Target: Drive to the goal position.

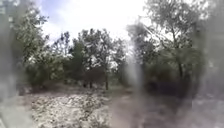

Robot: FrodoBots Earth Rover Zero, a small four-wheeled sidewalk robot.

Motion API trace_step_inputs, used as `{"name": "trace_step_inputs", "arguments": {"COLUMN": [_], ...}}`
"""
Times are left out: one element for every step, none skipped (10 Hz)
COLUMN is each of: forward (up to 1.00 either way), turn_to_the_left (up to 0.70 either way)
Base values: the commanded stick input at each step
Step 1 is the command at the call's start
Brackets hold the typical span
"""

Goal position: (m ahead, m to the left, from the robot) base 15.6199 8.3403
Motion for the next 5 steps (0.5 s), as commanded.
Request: {"name": "trace_step_inputs", "arguments": {"forward": [0.59, 0.59, 0.59, 0.59, 0.59], "turn_to_the_left": [0.02, 0.01, 0.01, 0.08, 0.15]}}
